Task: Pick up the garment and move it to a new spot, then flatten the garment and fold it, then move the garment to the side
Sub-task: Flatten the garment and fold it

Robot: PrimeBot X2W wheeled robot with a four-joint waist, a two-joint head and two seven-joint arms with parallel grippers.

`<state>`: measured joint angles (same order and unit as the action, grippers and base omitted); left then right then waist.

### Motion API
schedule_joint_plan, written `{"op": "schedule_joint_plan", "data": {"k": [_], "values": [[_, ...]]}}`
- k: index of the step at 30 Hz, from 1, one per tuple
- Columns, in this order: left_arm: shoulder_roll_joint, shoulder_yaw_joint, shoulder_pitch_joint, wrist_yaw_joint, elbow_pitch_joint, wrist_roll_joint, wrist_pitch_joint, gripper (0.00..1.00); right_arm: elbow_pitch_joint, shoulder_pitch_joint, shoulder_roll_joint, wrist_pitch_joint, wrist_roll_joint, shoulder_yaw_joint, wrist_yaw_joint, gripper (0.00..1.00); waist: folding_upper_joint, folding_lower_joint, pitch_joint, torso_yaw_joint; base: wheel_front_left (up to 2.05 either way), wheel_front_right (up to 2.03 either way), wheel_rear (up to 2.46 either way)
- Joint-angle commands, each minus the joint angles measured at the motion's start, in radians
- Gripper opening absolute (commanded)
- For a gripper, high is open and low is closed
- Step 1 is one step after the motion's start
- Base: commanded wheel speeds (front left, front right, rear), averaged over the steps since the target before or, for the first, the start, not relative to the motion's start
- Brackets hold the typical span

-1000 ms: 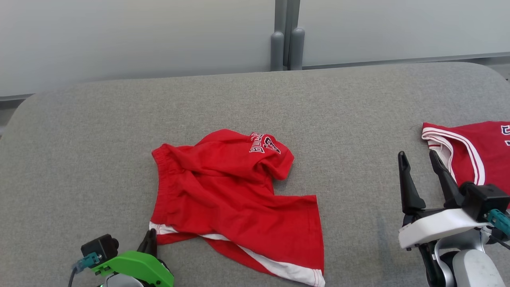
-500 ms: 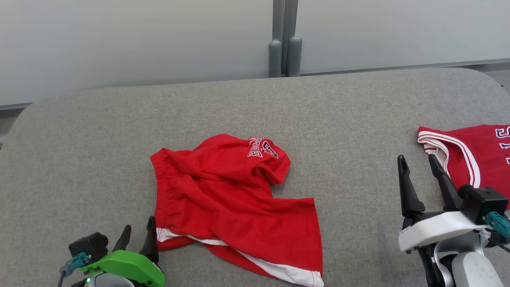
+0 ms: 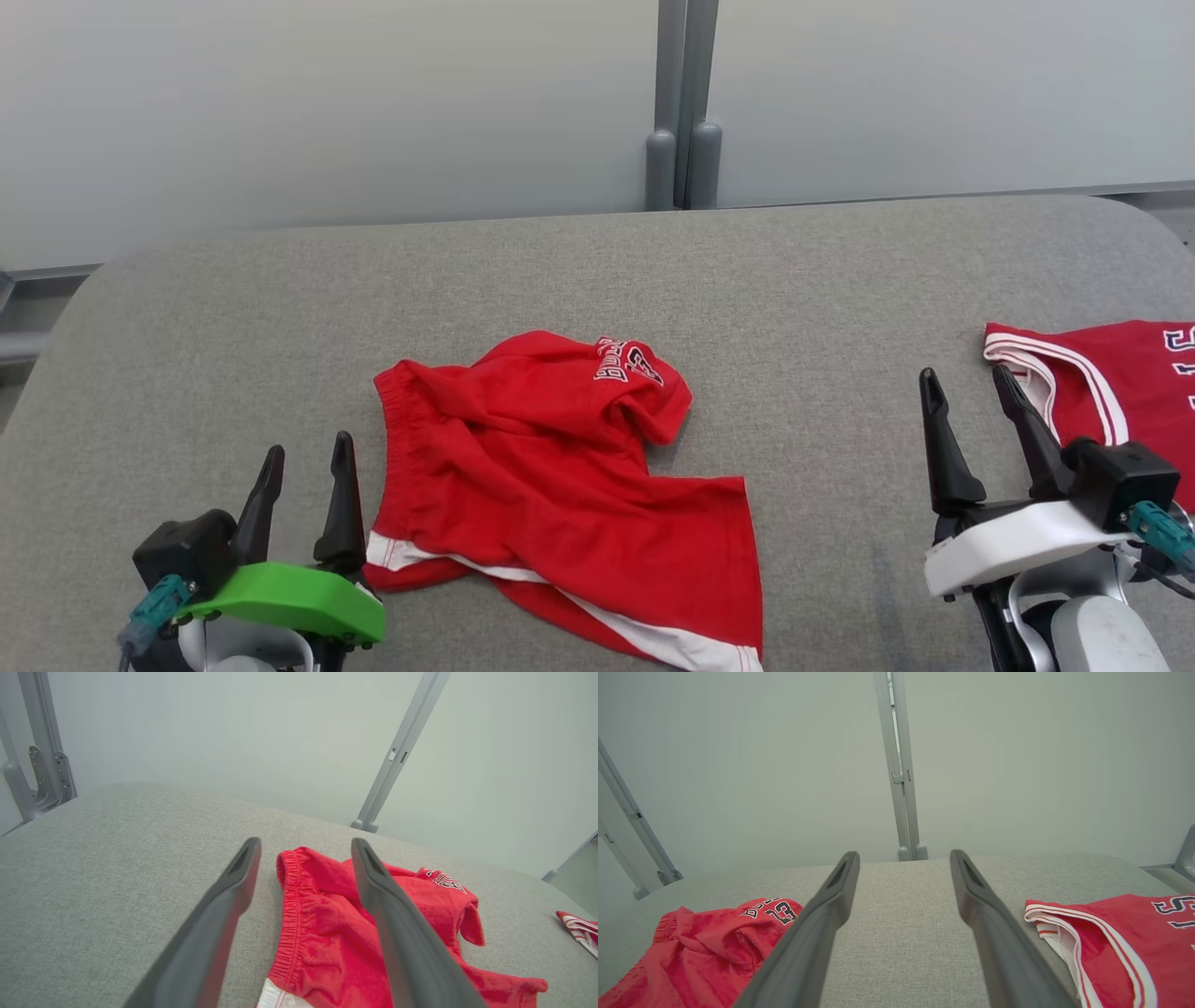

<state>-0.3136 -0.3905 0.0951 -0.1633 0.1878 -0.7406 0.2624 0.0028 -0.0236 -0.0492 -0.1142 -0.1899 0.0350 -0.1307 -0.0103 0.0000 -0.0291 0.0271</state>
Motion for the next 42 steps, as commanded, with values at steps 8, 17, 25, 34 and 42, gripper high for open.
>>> {"op": "schedule_joint_plan", "data": {"k": [8, 17, 25, 34, 42], "values": [[0.031, 0.062, -0.103, -0.005, -0.083, 0.077, 0.003, 1.0, -0.022, 0.042, -0.003, 0.008, 0.008, -0.008, 0.0, 1.0, 0.0103, 0.0, -0.032, 0.005, 0.0, 0.0, 0.0], [0.072, 0.103, -0.183, 0.007, -0.131, 0.133, 0.003, 1.0, -0.035, 0.086, -0.003, -0.001, -0.017, -0.022, 0.0, 1.0, 0.0103, 0.0, -0.051, 0.011, 0.0, 0.0, 0.0], [0.087, 0.119, -0.205, 0.016, -0.129, 0.158, 0.003, 1.0, -0.035, 0.096, -0.003, -0.002, -0.025, -0.029, 0.0, 1.0, 0.0103, 0.0, -0.052, 0.013, 0.0, 0.0, 0.0], [0.091, 0.13, -0.198, 0.026, -0.116, 0.164, 0.003, 1.0, -0.036, 0.086, -0.003, 0.0, -0.021, -0.024, 0.0, 1.0, 0.0103, 0.0, -0.046, 0.011, 0.0, 0.0, 0.0], [0.091, 0.131, -0.191, 0.031, -0.104, 0.166, 0.003, 1.0, -0.024, 0.1, -0.003, 0.005, -0.018, -0.026, 0.0, 1.0, 0.0103, 0.0, -0.04, 0.013, 0.0, 0.0, 0.0]]}}
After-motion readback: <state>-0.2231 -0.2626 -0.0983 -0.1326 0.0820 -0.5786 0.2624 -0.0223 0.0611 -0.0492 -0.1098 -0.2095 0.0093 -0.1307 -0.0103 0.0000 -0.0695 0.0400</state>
